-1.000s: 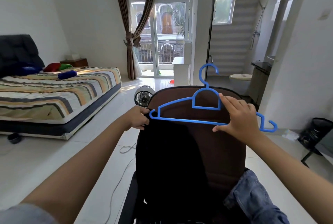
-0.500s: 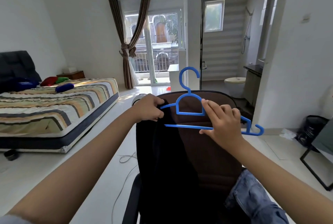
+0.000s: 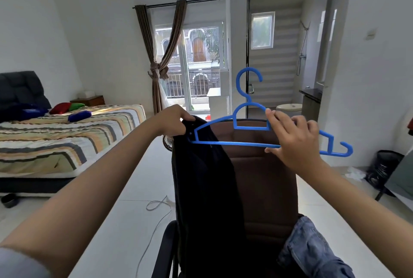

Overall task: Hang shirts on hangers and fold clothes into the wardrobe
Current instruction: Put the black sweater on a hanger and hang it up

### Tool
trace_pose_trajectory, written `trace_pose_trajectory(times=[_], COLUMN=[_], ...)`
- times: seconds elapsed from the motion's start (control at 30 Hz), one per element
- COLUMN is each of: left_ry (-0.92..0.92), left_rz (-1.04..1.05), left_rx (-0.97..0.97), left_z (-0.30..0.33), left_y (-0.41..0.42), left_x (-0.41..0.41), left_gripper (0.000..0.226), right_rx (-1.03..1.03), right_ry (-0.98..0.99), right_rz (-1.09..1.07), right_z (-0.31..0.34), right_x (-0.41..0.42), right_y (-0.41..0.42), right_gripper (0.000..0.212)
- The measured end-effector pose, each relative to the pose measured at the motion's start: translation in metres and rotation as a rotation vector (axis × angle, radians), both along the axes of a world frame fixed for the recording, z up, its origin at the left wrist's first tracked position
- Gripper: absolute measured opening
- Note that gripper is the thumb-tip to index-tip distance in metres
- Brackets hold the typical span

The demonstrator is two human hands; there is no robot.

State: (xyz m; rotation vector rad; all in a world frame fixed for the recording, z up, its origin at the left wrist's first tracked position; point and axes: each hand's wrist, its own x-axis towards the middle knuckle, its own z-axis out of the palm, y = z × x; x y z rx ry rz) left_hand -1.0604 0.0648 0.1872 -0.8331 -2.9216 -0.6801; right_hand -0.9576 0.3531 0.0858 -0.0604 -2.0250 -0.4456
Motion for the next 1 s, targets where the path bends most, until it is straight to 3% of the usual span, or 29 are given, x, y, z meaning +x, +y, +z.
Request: trace_pose_trajectory(times=[0.33,0.5,0.57,0.77,1.0], left_ry=[-0.144,-0.171,-0.136,0.256,0.250], left_rz=[-0.126,-0.166,-0.189,-0.226,-0.342], left_rx=[0.229,0.372,0.351,-0.038,0.356], left_z=[0.010,0.015,0.017,0.021,0.014], left_y=[0.038,0.046,0.042,0.024,0.024], left_x=[0.025,0.035,0.034,0.019,0.022], left_gripper=[0.050,0.045,0.046,0.052,0.049], right_rx=[-0.040,-0.174,-0.223,-0.286,-0.327], right_ry=[0.007,-0.003,-0.003,0.019,0.016], right_rz=[0.012,0.047,0.087,0.206,0.337], right_z=[0.003,0.002,0.004,0.009,0.018], right_x=[-0.002,-0.008,-0.008,-0.008,-0.008], right_y=[-0.033,-0.045,-0.043,-0.038,-0.033], right_gripper=[0.113,0.114,0.113,0.112,0.114])
